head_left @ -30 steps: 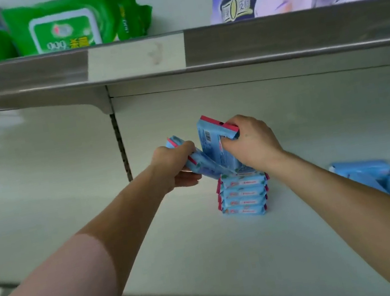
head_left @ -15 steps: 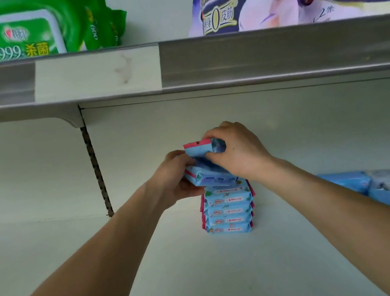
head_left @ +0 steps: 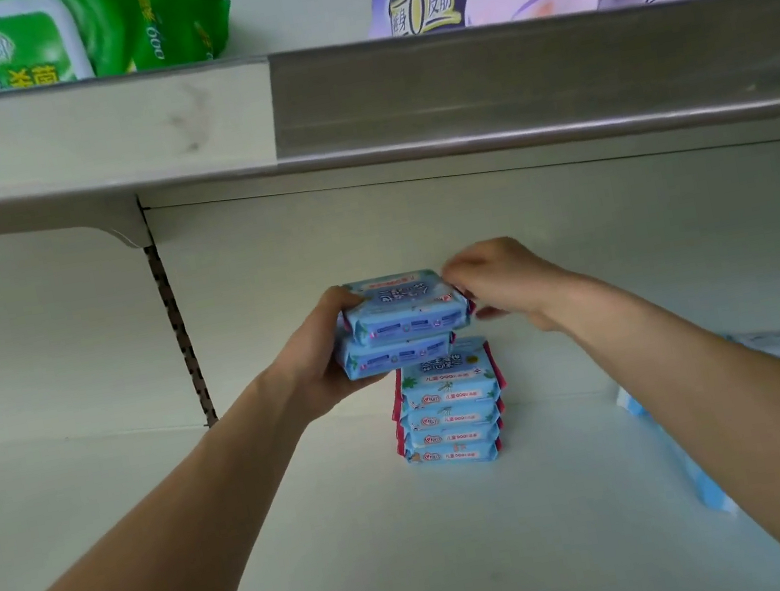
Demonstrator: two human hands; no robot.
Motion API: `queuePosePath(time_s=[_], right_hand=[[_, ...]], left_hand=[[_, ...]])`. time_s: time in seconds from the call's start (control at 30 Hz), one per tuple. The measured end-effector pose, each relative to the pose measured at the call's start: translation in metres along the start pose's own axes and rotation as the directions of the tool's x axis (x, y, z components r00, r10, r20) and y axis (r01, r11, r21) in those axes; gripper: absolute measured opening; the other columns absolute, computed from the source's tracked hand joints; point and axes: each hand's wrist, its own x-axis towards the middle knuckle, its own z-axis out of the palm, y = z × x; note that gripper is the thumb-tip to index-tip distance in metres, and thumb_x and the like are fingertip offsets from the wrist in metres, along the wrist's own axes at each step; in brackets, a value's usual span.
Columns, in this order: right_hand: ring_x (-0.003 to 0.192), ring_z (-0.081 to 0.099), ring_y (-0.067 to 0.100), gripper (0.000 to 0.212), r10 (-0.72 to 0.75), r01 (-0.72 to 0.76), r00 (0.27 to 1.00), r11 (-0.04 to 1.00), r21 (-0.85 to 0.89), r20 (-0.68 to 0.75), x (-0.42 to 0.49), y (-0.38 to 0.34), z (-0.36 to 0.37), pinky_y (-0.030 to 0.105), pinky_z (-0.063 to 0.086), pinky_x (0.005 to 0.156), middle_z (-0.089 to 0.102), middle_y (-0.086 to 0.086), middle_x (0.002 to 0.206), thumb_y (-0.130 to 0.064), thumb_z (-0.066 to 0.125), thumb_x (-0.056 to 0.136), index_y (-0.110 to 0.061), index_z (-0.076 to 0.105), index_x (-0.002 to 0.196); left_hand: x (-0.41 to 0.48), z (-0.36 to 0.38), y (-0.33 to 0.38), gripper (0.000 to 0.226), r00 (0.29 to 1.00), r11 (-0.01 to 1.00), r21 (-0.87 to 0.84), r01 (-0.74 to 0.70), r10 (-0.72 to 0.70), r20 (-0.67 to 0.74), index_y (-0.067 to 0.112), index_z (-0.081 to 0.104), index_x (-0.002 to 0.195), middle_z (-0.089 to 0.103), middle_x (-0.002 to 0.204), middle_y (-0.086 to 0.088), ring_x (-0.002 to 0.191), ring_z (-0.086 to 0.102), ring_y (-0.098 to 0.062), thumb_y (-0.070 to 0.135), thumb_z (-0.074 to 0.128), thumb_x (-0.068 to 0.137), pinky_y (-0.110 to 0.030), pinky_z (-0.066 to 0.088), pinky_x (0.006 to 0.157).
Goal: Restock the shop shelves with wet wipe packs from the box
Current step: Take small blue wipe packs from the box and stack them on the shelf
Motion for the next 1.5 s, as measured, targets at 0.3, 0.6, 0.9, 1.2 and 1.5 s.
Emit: queuePosePath(time_s=[0.3, 0.6, 0.9, 1.2, 1.5], right_hand=[[0.056, 0.064, 0.013, 0.010, 0.286, -0.346, 0.938, 0.745, 0.570, 0.196, -0.001, 0.019, 0.000, 0.022, 0.054, 0.046, 0.065, 0.007, 0.072, -0.010, 0.066, 0.086, -0.006, 0.062, 0.094], [0.066, 0.068, 0.019, 0.020, 0.223, -0.259, 0.966, 0.856, 0.449, 0.131, -0.010, 0.018, 0.014, 0.028, 0.060, 0.064, 0.069, 0.008, 0.081, -0.021, 0.068, 0.086, -0.007, 0.061, 0.097], [0.053, 0.055, 0.008, 0.007, 0.140, -0.163, 0.985, 0.945, 0.282, 0.103, 0.003, 0.006, 0.002, 0.018, 0.042, 0.048, 0.065, -0.002, 0.061, -0.014, 0.065, 0.087, -0.013, 0.063, 0.080], [0.041, 0.058, 0.008, 0.017, 0.362, -0.199, 0.926, 0.704, 0.681, -0.104, 0.001, 0.042, 0.000, 0.023, 0.057, 0.049, 0.061, 0.011, 0.066, -0.003, 0.057, 0.092, 0.000, 0.056, 0.075], [0.064, 0.066, 0.019, 0.006, 0.398, -0.283, 0.916, 0.719, 0.635, -0.042, -0.006, 0.057, 0.023, 0.025, 0.059, 0.055, 0.064, 0.015, 0.080, -0.002, 0.049, 0.096, 0.003, 0.054, 0.096]], left_hand=[[0.004, 0.003, 0.000, 0.045, 0.996, 0.996, 0.082, 0.041, -0.035, -0.078, 0.011, 0.064, 0.088, 0.072, 0.080, -0.013, 0.076, 0.066, -0.023, 0.052, 0.047, 0.094, -0.033, 0.054, 0.065], [0.004, 0.015, -0.001, 0.027, 0.989, 0.980, 0.139, -0.140, 0.130, 0.076, 0.010, 0.061, 0.117, 0.072, 0.104, -0.013, 0.088, 0.071, -0.030, 0.015, 0.056, 0.091, -0.041, 0.058, 0.079], [-0.005, 0.009, 0.006, 0.025, 0.967, 0.970, 0.237, 0.059, -0.115, 0.227, 0.012, 0.068, 0.090, 0.073, 0.087, -0.011, 0.070, 0.069, -0.023, 0.025, 0.063, 0.069, -0.028, 0.056, 0.065], [0.005, -0.017, 0.001, 0.023, 0.963, 0.988, -0.061, 0.145, -0.155, -0.221, 0.016, 0.061, 0.088, 0.068, 0.056, -0.003, 0.041, 0.063, -0.016, 0.038, 0.059, 0.092, -0.021, 0.048, 0.035], [0.010, 0.006, -0.002, 0.026, 0.987, 0.974, -0.215, 0.077, -0.106, -0.125, 0.012, 0.061, 0.092, 0.072, 0.070, -0.010, 0.053, 0.069, -0.024, 0.031, 0.045, 0.100, -0.035, 0.055, 0.045]])
